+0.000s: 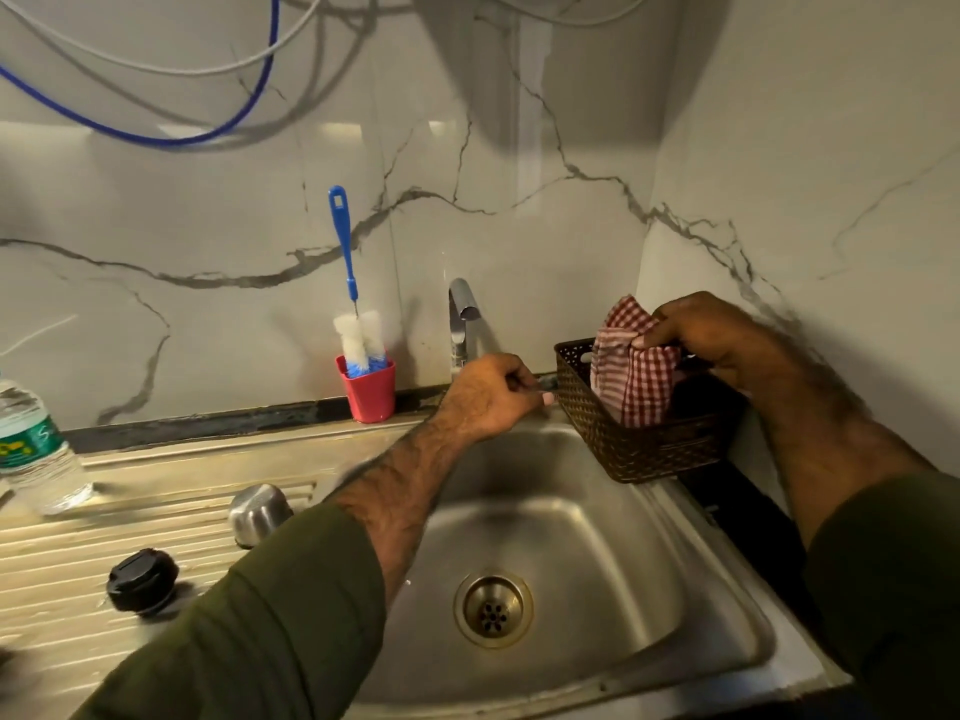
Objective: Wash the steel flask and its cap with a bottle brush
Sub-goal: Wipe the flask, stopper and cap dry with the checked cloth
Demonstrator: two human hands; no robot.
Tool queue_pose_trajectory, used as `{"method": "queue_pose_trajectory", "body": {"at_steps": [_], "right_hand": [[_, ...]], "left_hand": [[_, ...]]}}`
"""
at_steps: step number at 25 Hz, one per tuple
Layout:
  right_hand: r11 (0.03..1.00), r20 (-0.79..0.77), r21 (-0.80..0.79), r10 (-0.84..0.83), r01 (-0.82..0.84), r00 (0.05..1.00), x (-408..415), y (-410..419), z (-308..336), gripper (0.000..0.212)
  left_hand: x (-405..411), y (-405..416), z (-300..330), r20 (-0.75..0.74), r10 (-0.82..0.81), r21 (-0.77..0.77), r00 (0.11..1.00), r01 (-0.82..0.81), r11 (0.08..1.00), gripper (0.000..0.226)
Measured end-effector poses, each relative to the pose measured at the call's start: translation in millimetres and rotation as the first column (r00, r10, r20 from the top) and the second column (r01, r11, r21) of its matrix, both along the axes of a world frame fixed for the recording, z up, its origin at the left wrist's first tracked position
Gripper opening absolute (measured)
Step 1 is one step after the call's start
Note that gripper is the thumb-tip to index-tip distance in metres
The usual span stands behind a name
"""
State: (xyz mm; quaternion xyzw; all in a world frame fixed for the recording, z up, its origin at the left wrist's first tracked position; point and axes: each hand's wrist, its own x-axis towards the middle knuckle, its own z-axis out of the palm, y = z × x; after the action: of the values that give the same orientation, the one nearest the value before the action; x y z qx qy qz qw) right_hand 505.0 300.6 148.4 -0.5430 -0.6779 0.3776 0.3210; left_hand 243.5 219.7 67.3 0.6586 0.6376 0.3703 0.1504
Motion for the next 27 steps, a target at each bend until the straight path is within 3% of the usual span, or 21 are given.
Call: {"method": "queue_pose_trajectory", "body": {"at_steps": [7,11,14,17,19,23,27], "right_hand": [[0.884,0.129,0.166,0.421,-0.438,0.898,-46.3,-87.9,36.1,0.011],[0.853,0.173,0.202,0.452,-0.480,0.875,-101.5,-122.4,28.8,0.010],[0.877,0.135,0.214,0.409,-0.430,0.902,-145.2,-135.4,18.0,0.008],[0.901,-0.146,0.181,0.421,-0.394,0.895,-180.6,-145.1,2.8,0.008],[0.869,-0.381,0.098,0.483,-0.484,0.789,-198.5,-157.9,-13.1,0.011],[0.735,-0.445,0.016,0.612,-0.678,0.654,-250.6,-198.0,-61.7,0.025],[0.689,-0.853,-0.109,0.305,-0.717,0.423,-282.9,-226.3,-69.1,0.043]], "left_hand": [[-38.0,-78.1,23.5,0.240,-0.068,0.148,0.968,0.033,0.988,0.028],[-69.8,-127.4,46.3,0.343,-0.241,0.123,0.908,0.211,0.970,0.031],[-97.4,-152.5,57.5,0.267,-0.200,0.131,0.943,0.170,0.977,0.013],[-125.7,-167.0,68.3,0.156,-0.021,0.197,0.987,-0.010,0.980,0.013],[-137.6,-173.6,83.3,0.085,0.084,0.265,0.993,-0.103,0.959,0.013],[-156.1,-196.5,122.7,-0.085,0.154,0.294,0.984,-0.123,0.948,0.013],[-199.4,-216.3,137.1,-0.136,0.344,0.285,0.929,-0.296,0.912,0.013]]}}
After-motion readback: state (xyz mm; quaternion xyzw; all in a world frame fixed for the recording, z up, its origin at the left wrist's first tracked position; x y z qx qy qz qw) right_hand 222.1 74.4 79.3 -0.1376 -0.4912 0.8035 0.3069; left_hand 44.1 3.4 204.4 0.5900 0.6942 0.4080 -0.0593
